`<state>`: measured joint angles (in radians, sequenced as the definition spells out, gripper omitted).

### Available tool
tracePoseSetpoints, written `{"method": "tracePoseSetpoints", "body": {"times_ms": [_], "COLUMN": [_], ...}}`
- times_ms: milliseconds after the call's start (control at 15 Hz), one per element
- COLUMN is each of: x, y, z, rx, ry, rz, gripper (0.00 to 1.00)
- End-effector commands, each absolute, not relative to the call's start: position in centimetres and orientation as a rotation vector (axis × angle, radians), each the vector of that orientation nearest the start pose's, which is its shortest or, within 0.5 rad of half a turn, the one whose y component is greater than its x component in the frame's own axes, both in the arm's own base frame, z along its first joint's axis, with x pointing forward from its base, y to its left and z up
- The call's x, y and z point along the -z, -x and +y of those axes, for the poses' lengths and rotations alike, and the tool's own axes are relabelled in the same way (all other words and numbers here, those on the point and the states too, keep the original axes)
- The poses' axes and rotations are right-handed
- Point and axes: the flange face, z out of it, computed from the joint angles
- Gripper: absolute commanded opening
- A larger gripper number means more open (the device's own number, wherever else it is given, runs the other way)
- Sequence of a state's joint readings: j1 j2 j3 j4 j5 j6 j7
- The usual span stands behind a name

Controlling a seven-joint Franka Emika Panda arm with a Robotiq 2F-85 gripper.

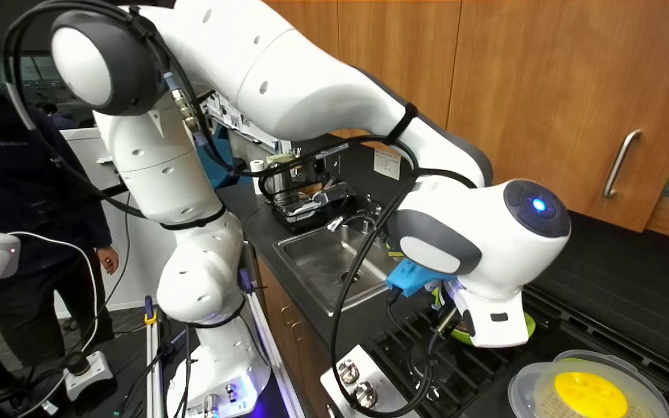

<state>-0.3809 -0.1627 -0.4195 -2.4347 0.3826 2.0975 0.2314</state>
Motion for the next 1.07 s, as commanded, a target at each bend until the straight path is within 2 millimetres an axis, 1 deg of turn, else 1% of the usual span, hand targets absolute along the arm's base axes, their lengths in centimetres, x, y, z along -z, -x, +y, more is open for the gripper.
{"method": "tracePoseSetpoints", "body": {"times_ms": [0,67,133,200,267,333,467,800,867,933,1000], "x": [-32.4,-31.7,-31.5,-31.6,-32.2,-31.3,-31.5,-31.7,-32.2,-33.2,-34.7], "y": [-33.1,-32.9,-32.9,-33.1,-33.4,-32.8,-33.2,-33.4,-34.0,-34.2,-34.2], "z": [-32.4,-32.9,-33.4,-33.6,-33.7,-33.0,-33.5,-33.6,-33.4,-33.5,-34.1], "rx": [-0.219,-0.250,-0.271,-0.280,-0.274,-0.257,-0.256,-0.255,-0.256,-0.214,-0.165], "ry": [2.105,2.082,2.081,2.094,2.107,2.102,2.107,2.108,2.084,2.049,1.987], "rz": [1.510,1.526,1.551,1.583,1.582,1.573,1.576,1.575,1.581,1.571,1.561], "gripper": [1.00,1.00,1.00,1.00,1.00,1.00,1.00,1.00,1.00,1.00,1.00]}}
